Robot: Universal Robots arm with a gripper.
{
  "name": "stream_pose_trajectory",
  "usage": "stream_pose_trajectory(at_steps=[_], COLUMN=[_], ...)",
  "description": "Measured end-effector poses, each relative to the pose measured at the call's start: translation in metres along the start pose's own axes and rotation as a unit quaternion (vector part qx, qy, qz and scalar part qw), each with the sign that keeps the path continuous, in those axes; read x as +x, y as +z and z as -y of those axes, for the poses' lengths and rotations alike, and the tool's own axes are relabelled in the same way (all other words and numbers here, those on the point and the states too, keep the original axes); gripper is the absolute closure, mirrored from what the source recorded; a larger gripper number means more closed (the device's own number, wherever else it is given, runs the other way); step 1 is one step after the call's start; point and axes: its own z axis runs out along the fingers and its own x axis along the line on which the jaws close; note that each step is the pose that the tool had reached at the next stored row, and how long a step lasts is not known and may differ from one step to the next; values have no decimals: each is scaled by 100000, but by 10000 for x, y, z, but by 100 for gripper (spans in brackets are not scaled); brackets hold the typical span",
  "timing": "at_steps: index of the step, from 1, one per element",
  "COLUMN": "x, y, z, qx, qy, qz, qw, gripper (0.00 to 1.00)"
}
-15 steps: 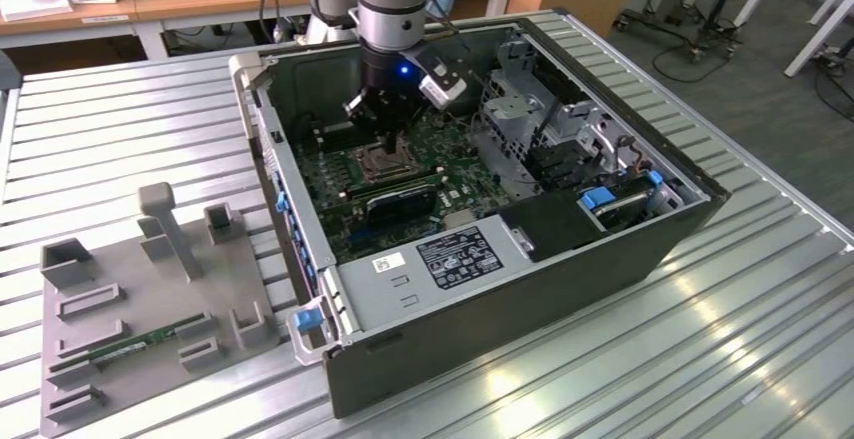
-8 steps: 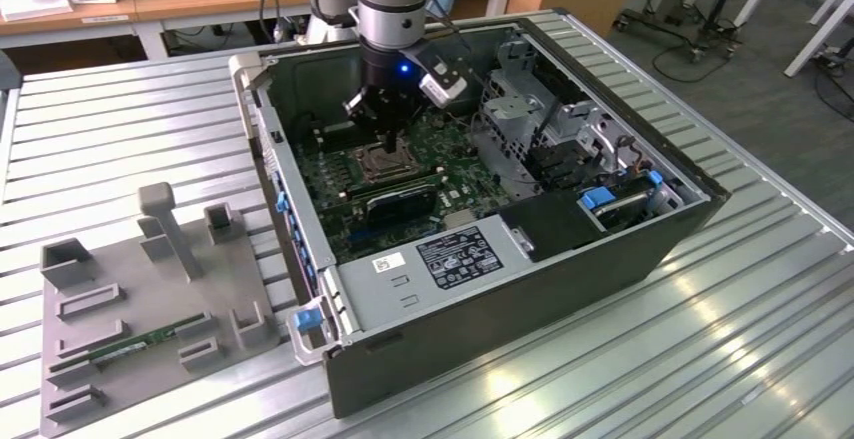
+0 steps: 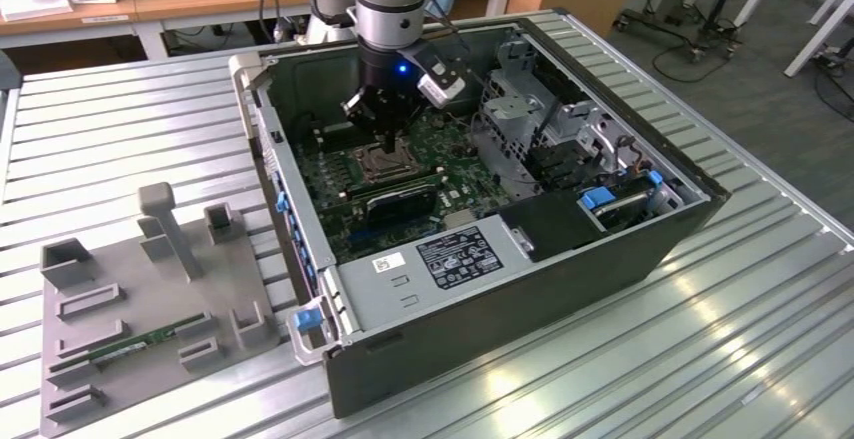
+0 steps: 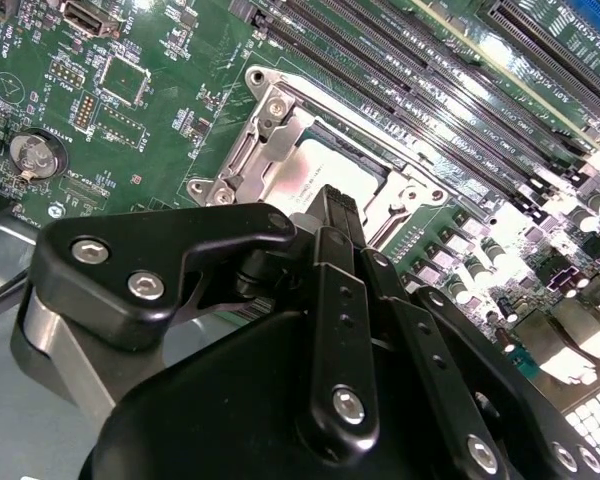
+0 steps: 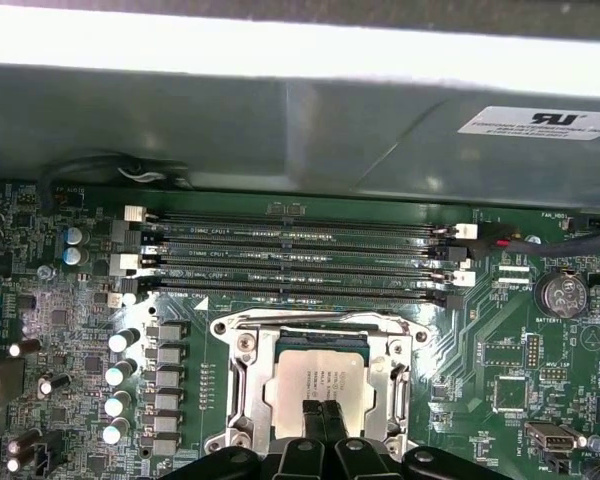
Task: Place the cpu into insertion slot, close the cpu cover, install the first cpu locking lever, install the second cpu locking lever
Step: 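Install the second cpu locking lever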
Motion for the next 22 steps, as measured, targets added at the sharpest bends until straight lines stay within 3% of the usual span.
stream_pose_trajectory(at_steps=[6, 18, 22], x=[1, -4, -4], y=[-10, -139, -149], z=[1, 0, 0], qx=[7, -3, -15], qy=[1, 1, 2], qz=[-5, 3, 10], qw=[100000, 100000, 100000], gripper=[89, 89, 89])
